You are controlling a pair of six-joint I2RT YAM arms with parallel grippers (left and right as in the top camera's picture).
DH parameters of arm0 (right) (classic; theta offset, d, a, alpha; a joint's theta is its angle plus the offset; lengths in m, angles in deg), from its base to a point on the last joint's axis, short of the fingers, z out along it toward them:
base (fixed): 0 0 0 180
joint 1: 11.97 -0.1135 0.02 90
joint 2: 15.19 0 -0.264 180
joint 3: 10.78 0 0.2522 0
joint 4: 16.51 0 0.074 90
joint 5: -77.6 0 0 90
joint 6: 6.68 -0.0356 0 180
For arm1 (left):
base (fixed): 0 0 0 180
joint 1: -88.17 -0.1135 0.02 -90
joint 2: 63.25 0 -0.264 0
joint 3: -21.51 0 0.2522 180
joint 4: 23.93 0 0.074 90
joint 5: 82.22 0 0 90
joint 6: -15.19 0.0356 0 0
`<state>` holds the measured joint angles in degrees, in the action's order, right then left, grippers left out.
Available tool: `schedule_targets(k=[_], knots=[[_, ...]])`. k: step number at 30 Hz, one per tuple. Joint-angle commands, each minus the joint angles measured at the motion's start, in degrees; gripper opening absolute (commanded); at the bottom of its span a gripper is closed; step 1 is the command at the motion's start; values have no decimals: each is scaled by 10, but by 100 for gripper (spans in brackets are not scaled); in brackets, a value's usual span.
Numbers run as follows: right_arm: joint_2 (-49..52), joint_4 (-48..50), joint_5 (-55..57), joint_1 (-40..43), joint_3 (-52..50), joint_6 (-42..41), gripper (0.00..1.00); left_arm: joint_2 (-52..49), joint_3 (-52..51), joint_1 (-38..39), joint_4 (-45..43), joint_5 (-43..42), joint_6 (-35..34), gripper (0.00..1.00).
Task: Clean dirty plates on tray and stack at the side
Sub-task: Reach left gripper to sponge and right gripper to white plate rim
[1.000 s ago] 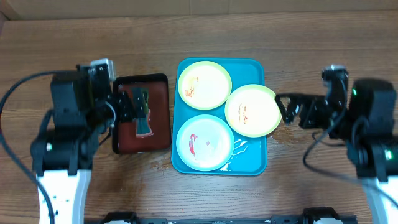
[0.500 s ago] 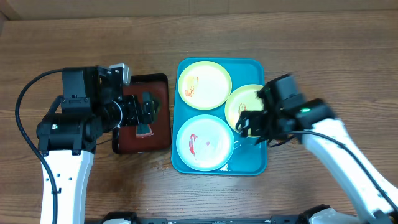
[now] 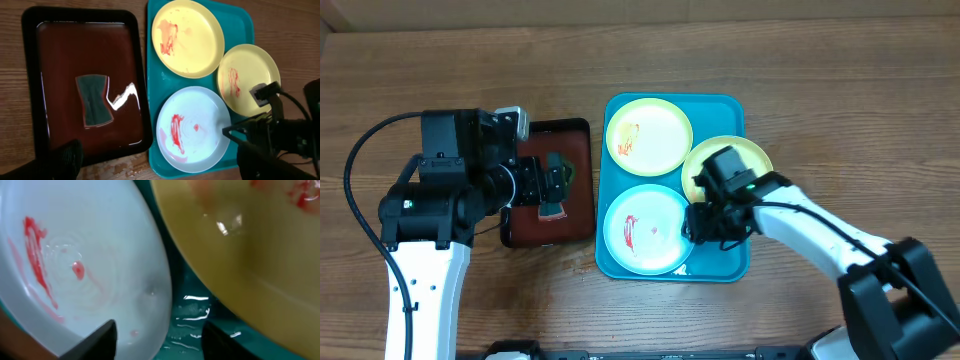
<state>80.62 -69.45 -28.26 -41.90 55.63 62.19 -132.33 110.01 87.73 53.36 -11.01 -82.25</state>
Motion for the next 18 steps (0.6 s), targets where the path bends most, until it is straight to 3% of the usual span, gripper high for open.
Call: schedule_targets(k=[1,5,8,13,18], knots=[[35,21,87,-16,-2,-85,33,-3,14,1,1,14,10,96],[67,72,99,-9,-2,-103,14,-10,14,1,2,14,6,94],[71,103,103,5,-1,-103,5,-22,11,1,3,16,6,91],[71,100,102,27,17,-116,4,-73,-10,2,3,93,-55,84],[71,92,107,27,18,-117,4,-155,-23,2,-9,103,-70,76]])
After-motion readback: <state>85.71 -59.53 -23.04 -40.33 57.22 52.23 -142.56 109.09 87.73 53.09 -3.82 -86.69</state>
